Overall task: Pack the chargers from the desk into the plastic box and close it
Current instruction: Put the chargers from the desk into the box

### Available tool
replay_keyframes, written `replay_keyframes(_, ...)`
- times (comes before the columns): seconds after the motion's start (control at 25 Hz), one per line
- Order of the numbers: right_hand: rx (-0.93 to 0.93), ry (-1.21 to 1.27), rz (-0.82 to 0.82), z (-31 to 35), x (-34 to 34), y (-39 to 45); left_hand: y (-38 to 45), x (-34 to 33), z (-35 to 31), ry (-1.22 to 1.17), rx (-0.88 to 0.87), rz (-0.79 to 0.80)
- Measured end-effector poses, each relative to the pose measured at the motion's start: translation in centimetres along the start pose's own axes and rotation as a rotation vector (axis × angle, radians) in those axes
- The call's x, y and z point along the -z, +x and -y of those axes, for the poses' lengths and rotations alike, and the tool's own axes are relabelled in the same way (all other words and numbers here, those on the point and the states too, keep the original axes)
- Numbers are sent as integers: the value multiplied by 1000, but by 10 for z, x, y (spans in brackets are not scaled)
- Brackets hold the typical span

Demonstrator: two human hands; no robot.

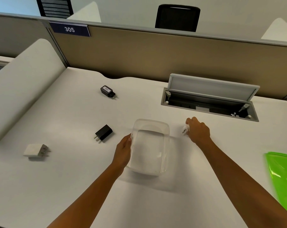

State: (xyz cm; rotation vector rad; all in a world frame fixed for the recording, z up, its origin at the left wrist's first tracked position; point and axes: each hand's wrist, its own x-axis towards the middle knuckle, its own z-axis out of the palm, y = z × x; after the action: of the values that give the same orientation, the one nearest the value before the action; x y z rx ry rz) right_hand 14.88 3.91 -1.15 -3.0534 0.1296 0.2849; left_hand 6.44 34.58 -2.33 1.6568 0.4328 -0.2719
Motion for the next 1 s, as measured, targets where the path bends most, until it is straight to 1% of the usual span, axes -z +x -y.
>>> replay_keyframes(0.12, -34, -34, 36, 7, -5, -10, -1, 1, 0, 3, -6, 0)
replay_keyframes(0.24, -30, 27, 99, 5, -7, -15, -3, 1, 0, 6, -10, -3)
replay_keyframes(0.36, -27, 130, 86, 0, -5, -21, -4, 0, -1, 9, -13, -10)
replay_keyframes(0.44, -62, 91, 72, -2, -5, -26, -6, 0, -1, 11, -17, -10)
replay_keyframes(0.48, -82, 35, 97, -2, -4, -28, -7, 0, -2, 10, -18, -11)
replay_keyframes(0.56, -108, -59, 200, -2, -4, -34, -8, 0, -2, 4, -19, -15)
replay_keyframes(0.64, -103, -2, 256, -4, -11, -41, -9, -1, -3, 0, -18, -17)
replay_keyframes(0.72, -91, 134, 220, -6, -17, -46, -9, -2, -3, -6, -20, -15)
replay_keyframes(0.84, -148, 315, 184, 2, -8, -51, -9, -2, -3, 0, -20, -15)
replay_keyframes(0.92, -152, 433, 93, 18, 7, -58, -9, -2, -1, -2, -18, -21)
replay_keyframes(1.0, -92, 493, -28, 43, 24, -70, -10, -2, 0, -5, -22, -26)
